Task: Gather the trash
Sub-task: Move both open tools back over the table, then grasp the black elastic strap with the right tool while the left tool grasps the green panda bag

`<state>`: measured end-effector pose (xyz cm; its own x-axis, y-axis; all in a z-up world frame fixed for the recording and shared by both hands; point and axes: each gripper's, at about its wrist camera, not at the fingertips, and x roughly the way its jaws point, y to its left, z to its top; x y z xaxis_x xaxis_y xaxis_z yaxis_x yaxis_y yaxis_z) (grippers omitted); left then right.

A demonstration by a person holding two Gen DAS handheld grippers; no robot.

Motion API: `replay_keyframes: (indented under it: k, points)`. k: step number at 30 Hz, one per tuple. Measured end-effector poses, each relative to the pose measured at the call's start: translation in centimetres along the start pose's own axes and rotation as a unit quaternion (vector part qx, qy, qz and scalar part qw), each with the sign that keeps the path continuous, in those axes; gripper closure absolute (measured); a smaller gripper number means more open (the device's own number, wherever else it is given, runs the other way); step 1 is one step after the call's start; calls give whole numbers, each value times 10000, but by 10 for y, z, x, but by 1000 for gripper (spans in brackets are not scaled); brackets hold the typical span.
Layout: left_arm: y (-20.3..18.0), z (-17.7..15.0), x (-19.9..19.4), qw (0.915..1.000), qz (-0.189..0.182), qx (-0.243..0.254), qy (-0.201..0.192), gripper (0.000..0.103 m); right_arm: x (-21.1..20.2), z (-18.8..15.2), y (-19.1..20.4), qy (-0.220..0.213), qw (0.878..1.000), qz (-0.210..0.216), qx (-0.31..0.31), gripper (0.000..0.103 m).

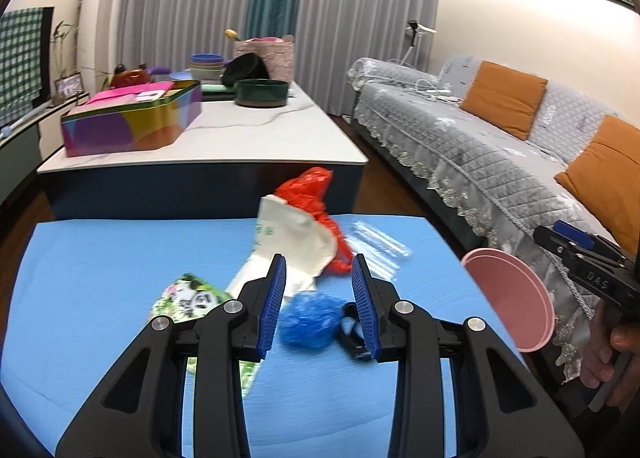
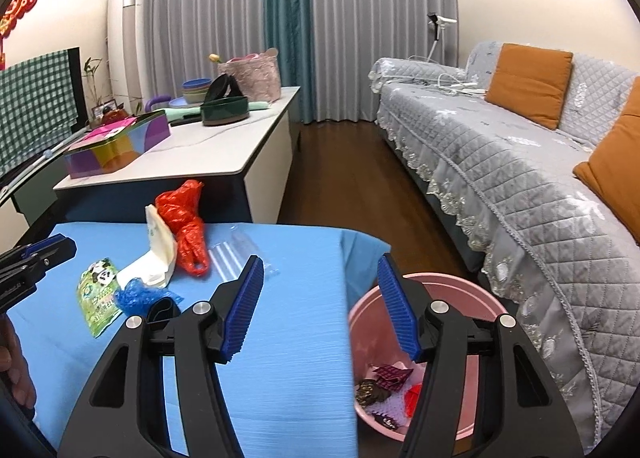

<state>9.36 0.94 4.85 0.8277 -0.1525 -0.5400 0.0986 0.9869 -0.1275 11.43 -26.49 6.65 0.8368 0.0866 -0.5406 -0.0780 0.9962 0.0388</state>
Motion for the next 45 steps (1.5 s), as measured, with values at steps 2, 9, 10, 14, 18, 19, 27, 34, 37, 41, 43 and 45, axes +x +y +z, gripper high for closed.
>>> replay_keyframes:
  k: [2, 9, 10, 14, 18, 19, 27, 34, 37, 41, 43, 45]
  points:
    - [8, -1, -1, 10000, 81, -54, -9, 69, 2, 0, 4, 24, 10000, 90, 24, 46]
    - [42, -4, -3, 9985, 356, -419, -47, 69, 18, -3, 25, 175, 9990, 418, -23, 53]
    - [48, -4, -3, 9981, 395, -461, -36, 69, 22, -5, 30, 227, 9986, 471, -55, 55]
    - [69, -8, 2, 9964, 523, -670, 48, 69, 37, -8, 50, 447, 9960, 776, -20, 59]
    - [78, -13, 11, 9956, 537, -756, 155, 69, 51, -15, 79, 659, 9912, 1120, -240, 59]
    - [79, -14, 13, 9955, 542, -754, 164, 69, 54, -18, 88, 710, 9898, 1189, -345, 59]
    - [111, -18, 26, 9890, 930, -1121, 265, 69, 81, -39, 130, 1221, 9780, 1503, -775, 50]
    - [137, -24, 46, 9819, 1141, -1413, 530, 68, 100, -57, 148, 1643, 9662, 1645, -1110, 40]
    - [143, -25, 59, 9820, 1039, -1431, 666, 55, 106, -60, 149, 1720, 9653, 1594, -1152, 40]
    - [142, -26, 77, 9835, 917, -1283, 891, 45, 111, -59, 145, 1783, 9645, 1584, -1132, 47]
    - [143, -28, 86, 9825, 841, -1293, 1045, 44, 114, -60, 142, 1819, 9638, 1594, -1120, 54]
    - [145, -31, 94, 9809, 779, -1330, 1187, 44, 116, -61, 141, 1870, 9623, 1617, -1129, 63]
